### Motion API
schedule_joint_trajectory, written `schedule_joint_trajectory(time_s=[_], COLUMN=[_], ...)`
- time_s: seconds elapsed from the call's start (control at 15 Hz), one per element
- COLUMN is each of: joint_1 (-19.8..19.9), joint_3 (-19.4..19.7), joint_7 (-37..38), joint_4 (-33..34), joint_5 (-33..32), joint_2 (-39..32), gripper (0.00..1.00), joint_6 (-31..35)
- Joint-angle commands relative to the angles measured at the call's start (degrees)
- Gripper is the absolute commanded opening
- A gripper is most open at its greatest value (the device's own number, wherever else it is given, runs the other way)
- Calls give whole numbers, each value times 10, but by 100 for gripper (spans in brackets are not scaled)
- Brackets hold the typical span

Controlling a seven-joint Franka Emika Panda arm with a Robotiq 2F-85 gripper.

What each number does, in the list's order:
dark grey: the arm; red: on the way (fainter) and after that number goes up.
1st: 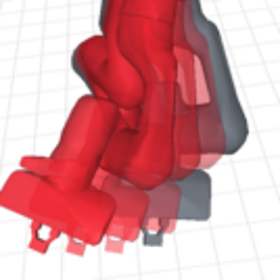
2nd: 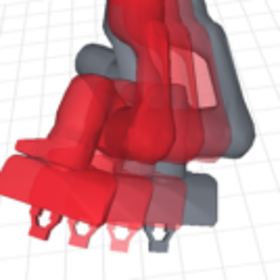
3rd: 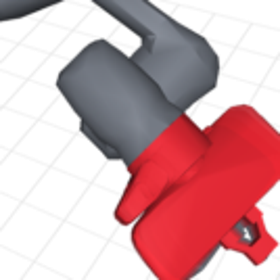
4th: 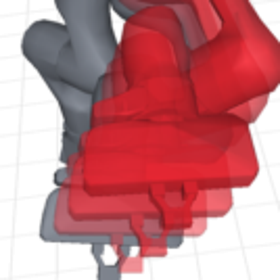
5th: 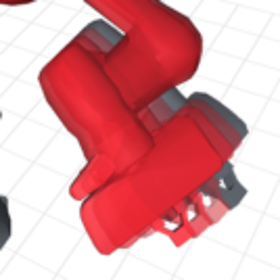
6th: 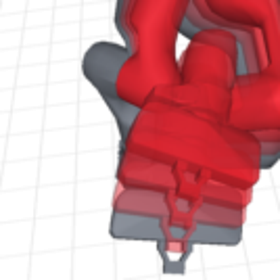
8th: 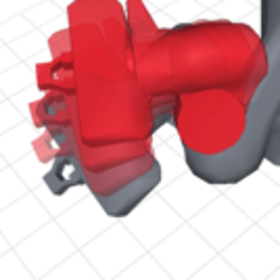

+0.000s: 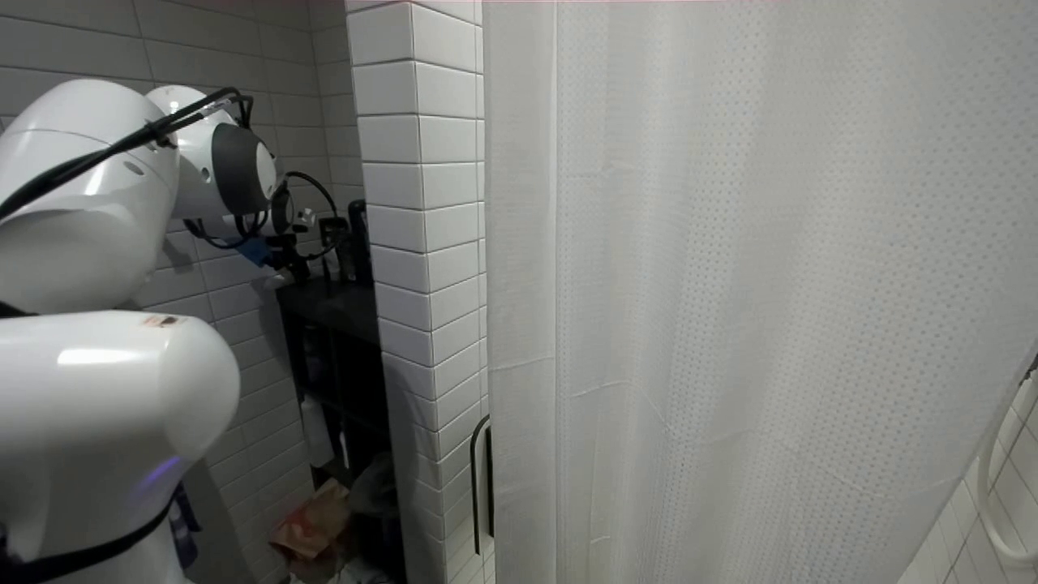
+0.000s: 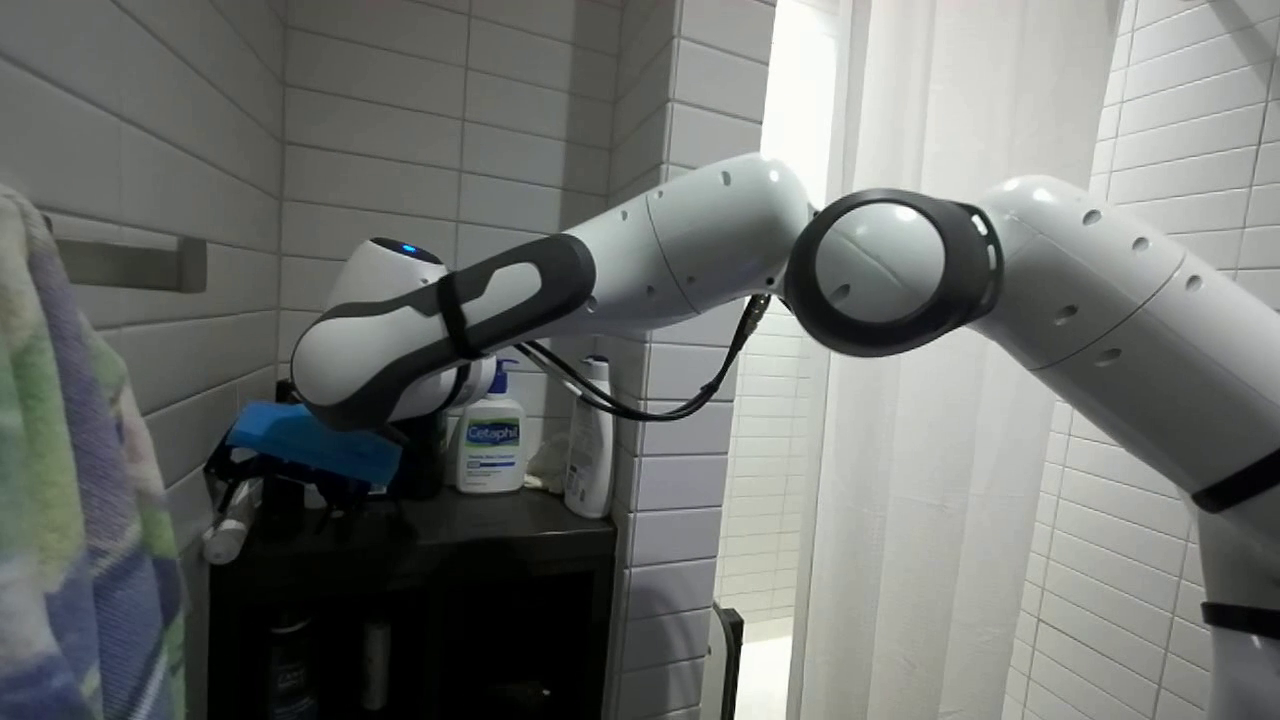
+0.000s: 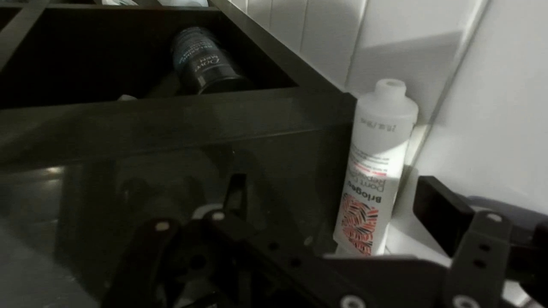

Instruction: Put the white tube on the top shelf.

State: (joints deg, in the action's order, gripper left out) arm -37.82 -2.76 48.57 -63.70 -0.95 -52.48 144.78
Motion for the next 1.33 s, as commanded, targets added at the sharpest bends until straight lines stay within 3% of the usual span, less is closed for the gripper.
schedule_joint_trajectory(time_s=[0.0, 0.4, 0.73, 1.07, 1.27], joint_1=[-8, -25, -36, -49, -66], joint_3=[-4, -5, -8, 9, 40], joint_7=[-57, -156, -194, -183, -173], joint_4=[-41, -146, -217, -263, -273], joint_5=[-29, -107, -123, -157, -190], joint_2=[40, 146, 213, 229, 214], gripper=[100, 100, 100, 100, 100], joint_6=[5, 12, 36, 81, 114])
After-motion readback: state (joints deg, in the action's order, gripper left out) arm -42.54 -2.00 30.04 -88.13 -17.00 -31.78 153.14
